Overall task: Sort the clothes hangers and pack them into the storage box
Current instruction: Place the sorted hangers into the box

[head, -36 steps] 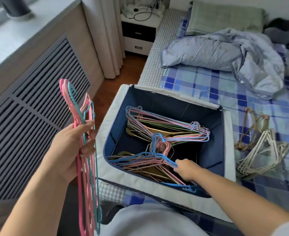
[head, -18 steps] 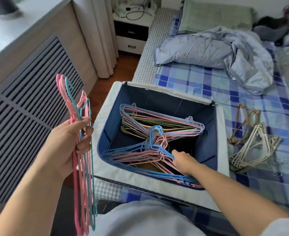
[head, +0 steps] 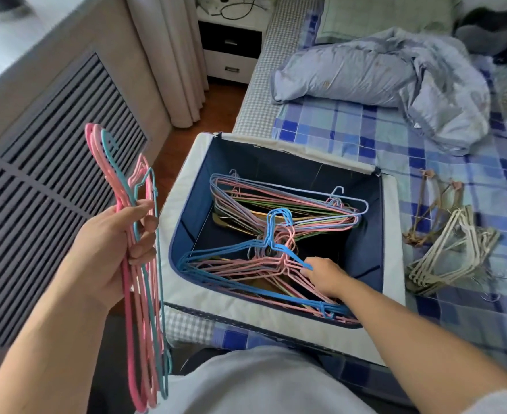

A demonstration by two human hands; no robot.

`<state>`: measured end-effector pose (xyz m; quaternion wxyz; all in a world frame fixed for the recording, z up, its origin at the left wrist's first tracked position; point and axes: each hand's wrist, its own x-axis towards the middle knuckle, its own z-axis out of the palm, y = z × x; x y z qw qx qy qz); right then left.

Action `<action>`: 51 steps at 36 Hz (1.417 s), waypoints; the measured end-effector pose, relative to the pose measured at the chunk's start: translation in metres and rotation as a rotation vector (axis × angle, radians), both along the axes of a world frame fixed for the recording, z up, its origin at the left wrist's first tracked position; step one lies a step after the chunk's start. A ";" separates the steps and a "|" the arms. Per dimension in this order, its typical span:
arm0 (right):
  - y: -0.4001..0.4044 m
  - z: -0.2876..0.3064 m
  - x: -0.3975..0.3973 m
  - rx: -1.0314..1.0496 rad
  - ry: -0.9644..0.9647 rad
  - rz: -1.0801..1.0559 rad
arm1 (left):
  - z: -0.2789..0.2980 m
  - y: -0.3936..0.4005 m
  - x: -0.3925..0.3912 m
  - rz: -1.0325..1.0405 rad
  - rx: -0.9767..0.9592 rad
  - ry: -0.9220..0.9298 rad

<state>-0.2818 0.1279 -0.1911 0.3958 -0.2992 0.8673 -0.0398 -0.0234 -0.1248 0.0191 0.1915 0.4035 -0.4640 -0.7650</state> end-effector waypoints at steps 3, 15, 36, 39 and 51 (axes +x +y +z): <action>-0.001 0.004 -0.010 -0.024 -0.030 -0.029 | -0.001 0.001 -0.001 0.013 -0.001 -0.010; 0.001 0.002 0.000 0.151 0.064 0.148 | 0.003 0.002 -0.005 0.014 -0.004 -0.024; -0.020 0.016 0.015 -0.221 0.233 0.095 | 0.003 0.005 0.005 0.020 -0.007 -0.024; -0.026 0.035 0.008 -0.262 0.214 0.045 | 0.004 0.004 0.005 0.034 -0.012 -0.026; 0.002 0.016 0.031 -0.024 0.184 0.259 | 0.002 0.000 -0.004 0.005 0.006 0.003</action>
